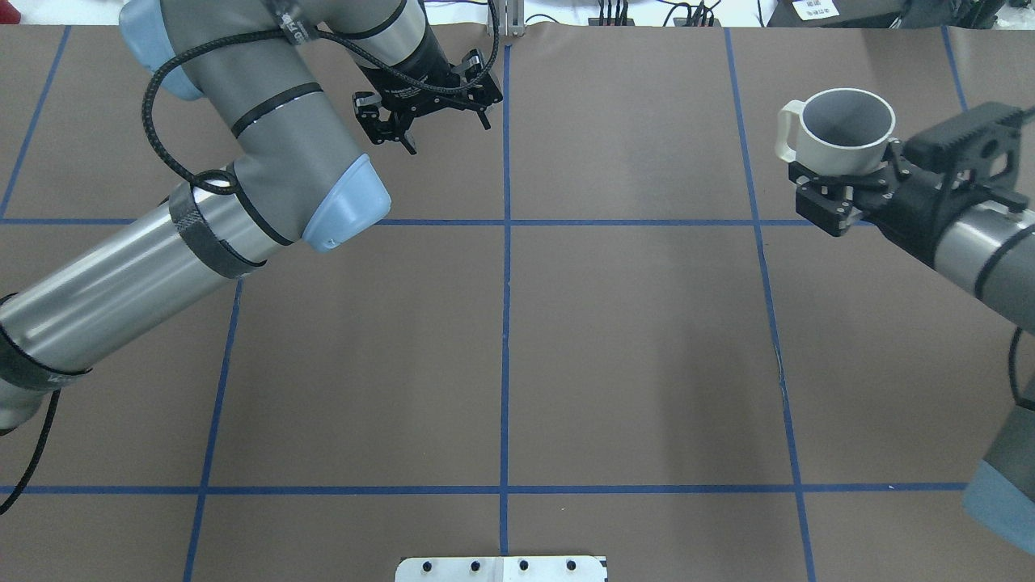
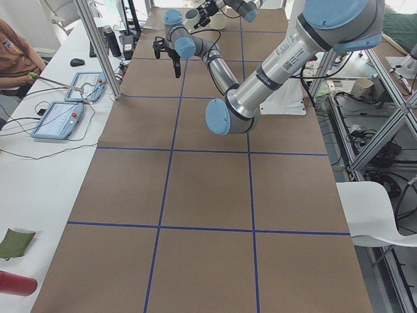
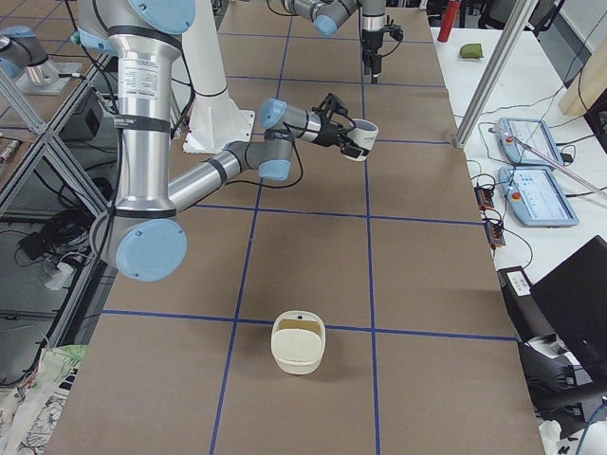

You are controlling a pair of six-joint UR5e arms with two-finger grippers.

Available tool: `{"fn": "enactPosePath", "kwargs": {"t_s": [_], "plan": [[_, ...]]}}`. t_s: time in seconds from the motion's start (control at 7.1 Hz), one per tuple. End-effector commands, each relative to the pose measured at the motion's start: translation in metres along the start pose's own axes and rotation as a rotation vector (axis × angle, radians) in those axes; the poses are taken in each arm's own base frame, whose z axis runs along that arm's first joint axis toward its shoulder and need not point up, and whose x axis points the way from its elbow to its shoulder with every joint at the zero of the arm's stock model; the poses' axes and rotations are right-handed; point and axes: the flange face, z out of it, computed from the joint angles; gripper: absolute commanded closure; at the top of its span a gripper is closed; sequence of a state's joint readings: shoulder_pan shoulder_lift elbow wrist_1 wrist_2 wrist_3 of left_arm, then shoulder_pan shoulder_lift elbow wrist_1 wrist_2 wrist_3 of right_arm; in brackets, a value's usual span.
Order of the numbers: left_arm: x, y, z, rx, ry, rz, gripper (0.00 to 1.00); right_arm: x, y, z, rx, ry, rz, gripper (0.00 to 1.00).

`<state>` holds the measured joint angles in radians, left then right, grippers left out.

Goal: Left arm hands cup to right arm to dump lemon

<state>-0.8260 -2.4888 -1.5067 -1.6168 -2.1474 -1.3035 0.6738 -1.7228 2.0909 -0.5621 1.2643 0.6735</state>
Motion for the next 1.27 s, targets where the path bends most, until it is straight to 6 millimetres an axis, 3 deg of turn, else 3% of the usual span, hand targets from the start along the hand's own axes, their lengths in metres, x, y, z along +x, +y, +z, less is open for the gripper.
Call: {"fn": "enactPosePath", "kwargs": {"t_s": [0.0,0.28,0.56,0.7,1.13], "plan": [[-0.001,0.000,0.001,0.005,-0.003,0.003,0.00,0.070,0.055,-0.064,0.009,-0.027,0.039,0.86],[0.001,0.002,0.001,0.018,-0.005,0.007,0.00,0.129,0.117,-0.084,0.035,-0.076,0.210,0.86],[0.002,0.002,-0.001,0.019,-0.001,0.009,0.00,0.224,0.176,-0.128,0.015,-0.092,0.235,0.86],[0.003,0.003,-0.002,0.019,0.000,0.010,0.00,0.260,0.197,-0.150,0.012,-0.111,0.298,0.86],[0.006,0.003,-0.004,0.020,0.004,0.012,0.00,0.287,0.228,-0.171,0.003,-0.174,0.593,0.86]]}}
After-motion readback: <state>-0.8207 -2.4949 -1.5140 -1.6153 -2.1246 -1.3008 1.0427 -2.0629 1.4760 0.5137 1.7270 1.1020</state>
